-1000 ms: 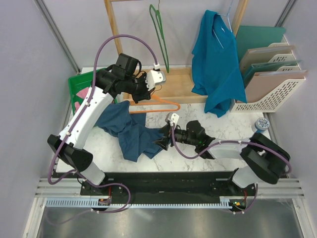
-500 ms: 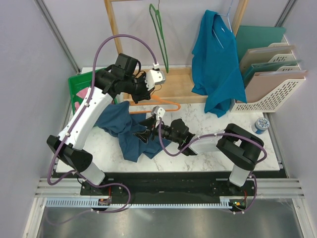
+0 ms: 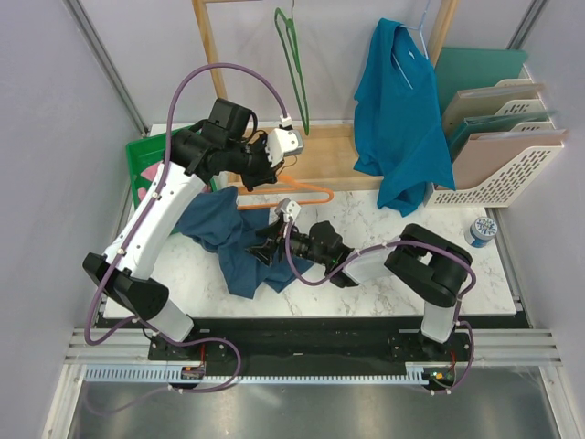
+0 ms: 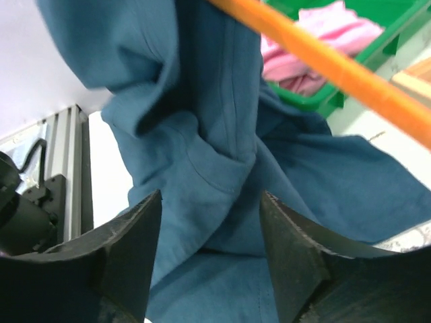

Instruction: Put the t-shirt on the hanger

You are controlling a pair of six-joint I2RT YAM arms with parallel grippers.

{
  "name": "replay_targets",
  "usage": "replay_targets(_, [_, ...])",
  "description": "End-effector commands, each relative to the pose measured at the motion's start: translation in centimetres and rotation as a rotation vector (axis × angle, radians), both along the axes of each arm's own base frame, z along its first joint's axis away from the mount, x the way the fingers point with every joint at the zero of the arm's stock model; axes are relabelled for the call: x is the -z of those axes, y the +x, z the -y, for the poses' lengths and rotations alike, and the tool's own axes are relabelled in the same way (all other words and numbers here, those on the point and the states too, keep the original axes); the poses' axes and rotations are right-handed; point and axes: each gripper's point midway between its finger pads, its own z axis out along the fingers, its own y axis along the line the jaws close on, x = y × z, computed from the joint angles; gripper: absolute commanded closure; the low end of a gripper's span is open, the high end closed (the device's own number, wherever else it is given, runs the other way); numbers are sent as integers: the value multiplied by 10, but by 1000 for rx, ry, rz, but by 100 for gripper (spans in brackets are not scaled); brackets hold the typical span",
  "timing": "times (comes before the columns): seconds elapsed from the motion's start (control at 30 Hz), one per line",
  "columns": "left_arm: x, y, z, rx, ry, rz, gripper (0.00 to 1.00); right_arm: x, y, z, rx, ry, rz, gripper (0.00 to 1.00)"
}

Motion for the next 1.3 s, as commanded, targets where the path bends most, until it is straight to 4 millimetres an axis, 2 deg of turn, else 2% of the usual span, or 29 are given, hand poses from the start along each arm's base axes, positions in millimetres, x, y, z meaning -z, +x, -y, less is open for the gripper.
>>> replay_targets(0.0, [-22, -5, -3, -12, -52, 45, 98, -15, 3, -8, -12, 61, 21, 39])
replay_targets(0.17, [-16, -7, -5, -19, -46, 26, 98, -29, -1, -9, -28, 105, 31, 61])
replay_targets(0.37, [-16, -7, -6, -29, -50, 20, 98, -37, 0, -25, -54, 133, 19, 57])
replay_targets(0.43, [-19, -8, -6, -31, -58, 22, 98, -31, 2, -27, -51, 127, 11, 56])
replay_targets(0.53, [-21, -10, -8, -32, -58, 24, 98, -29, 4, -28, -43, 127, 17, 64])
replay_targets(0.57, [-21, -11, -8, -34, -57, 22, 98, -29, 5, -27, -43, 127, 21, 74])
replay_targets(0.63, [-22, -10, -10, -36, -51, 26, 98, -29, 4, -24, -42, 125, 22, 84])
replay_targets(0.67, [-21, -10, -11, -36, -50, 24, 98, -34, 3, -21, -44, 132, 27, 100])
replay_targets(0.7, [-22, -11, -12, -33, -48, 25, 98, -36, 3, -18, -44, 130, 24, 100])
replay_targets(0.73, [-21, -12, -13, -29, -43, 25, 98, -28, 4, -10, -46, 99, 7, 100])
replay_targets(0.77, [-22, -13, -14, -20, -36, 32, 98, -41, 5, -1, -41, 103, 24, 100])
replay_targets(0.8, [-21, -14, -17, -16, -29, 27, 98, -27, 12, 15, -22, 45, -11, 100])
replay_targets(0.83, [-21, -16, -19, -7, -25, 20, 98, -46, 13, 29, -14, 46, 38, 100])
replay_targets(0.87, [-29, -19, -17, 25, -37, 34, 98, -50, 17, 41, 4, 24, 48, 100])
replay_targets(0.9, [-32, -22, -16, 39, -42, 36, 98, -31, 25, 62, 30, -62, 4, 100])
replay_targets(0.93, [-38, -26, -16, 48, -51, 37, 98, -55, 27, 78, 54, -56, 45, 100])
replay_targets(0.97, [-44, -30, -15, 63, -72, 45, 98, -53, 38, 99, 100, -101, 64, 100])
replay_targets(1.03, [-48, -37, -14, 90, -81, 47, 98, -60, 33, 127, 112, -159, 49, 100])
replay_targets(1.07, [-54, -45, -12, 120, -105, 54, 98, -47, 35, 147, 133, -240, 25, 100])
replay_targets(1.1, [-56, -47, -11, 128, -117, 57, 98, -60, 31, 159, 147, -239, 50, 100])
replay_targets(1.27, [-81, -49, -6, 111, -203, 100, 98, -59, 31, 213, 213, -350, 27, 100])
